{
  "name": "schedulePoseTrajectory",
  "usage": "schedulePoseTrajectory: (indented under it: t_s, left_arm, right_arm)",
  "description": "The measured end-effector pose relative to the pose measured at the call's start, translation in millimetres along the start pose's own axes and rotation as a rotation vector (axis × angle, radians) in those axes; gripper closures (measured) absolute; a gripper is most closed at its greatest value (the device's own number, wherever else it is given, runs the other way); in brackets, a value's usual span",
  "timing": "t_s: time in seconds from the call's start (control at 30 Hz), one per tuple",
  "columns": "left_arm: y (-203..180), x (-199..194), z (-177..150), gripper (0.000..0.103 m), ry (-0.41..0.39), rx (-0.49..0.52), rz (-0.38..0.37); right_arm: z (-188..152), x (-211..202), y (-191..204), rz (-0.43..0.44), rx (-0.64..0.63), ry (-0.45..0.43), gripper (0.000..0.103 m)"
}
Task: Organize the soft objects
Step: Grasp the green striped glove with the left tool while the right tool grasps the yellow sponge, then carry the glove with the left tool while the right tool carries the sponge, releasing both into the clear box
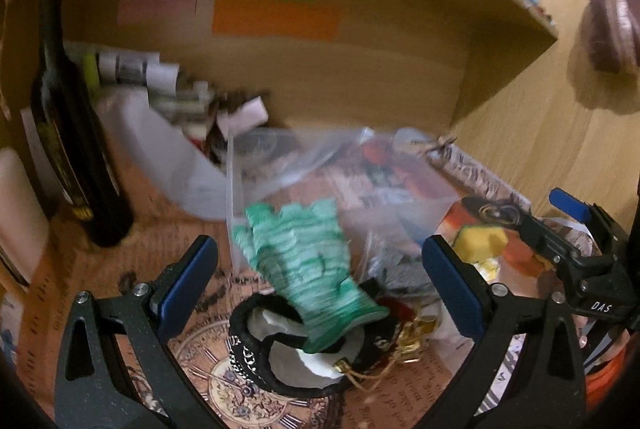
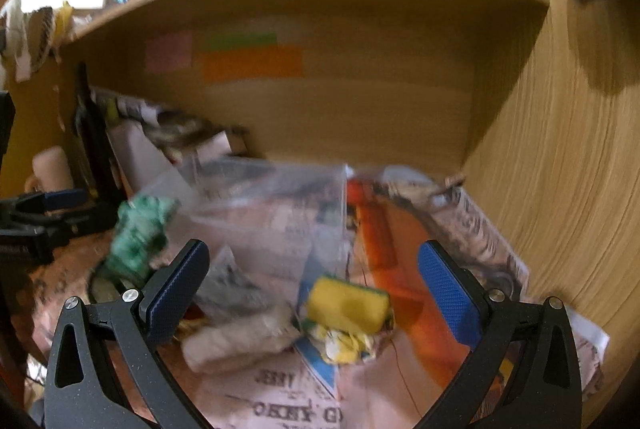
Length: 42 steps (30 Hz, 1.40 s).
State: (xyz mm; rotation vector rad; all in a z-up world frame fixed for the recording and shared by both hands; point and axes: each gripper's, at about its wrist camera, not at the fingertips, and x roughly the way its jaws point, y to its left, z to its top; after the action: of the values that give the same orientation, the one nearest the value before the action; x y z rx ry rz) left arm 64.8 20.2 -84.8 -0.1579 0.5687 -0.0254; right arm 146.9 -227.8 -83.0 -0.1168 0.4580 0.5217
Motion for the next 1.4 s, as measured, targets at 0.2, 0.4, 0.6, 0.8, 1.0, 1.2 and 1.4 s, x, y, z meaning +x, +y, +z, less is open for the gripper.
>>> schedulePoseTrajectory:
  t_s: [0.2,0.4,0.6,0.8,1.0,1.2,1.4]
  left_arm:
    - [12.9,30.9,-7.8,0.000,0.079,-0.056,0.001]
    - [12.8,46.5,-11.8,0.009,0.103,-0.048,0.020]
    - [6.8,51.1,-13.4,0.024,0.097,-0.014,0.027]
    - [8.2,48.2,-12.8,0.041,0.091,-0.010,0.018]
    - [11.8,39.6,-10.7,0.051,0.075,-0.019,0.008]
    - [11.5,19.6,1.5,0.052,0.009,-0.011,0.006]
    - [9.7,7.7,24.1,0.052,-0.051,0.003,0.004]
  right_arm:
    - [-16.6,32.3,-18.0,-0.002,0.030,0.123,0.000]
    - [-27.7,60.1,-36.3,-0.014,0.104,0.214,0.007]
    - [-33.3,69.5,-37.1,0.017,0.113,0.255,0.035]
    - [-32.2,66.1,-29.5,0.019,0.075,0.232,0.046]
    - [-24.5,53.3,-31.6,0.036,0.100,0.186,0.047]
    - [-5.7,37.7,-27.4,0.055,0.095,0.108,0.047]
    - [17.4,28.9,-17.2,0.080,0.067,0.029,0.047]
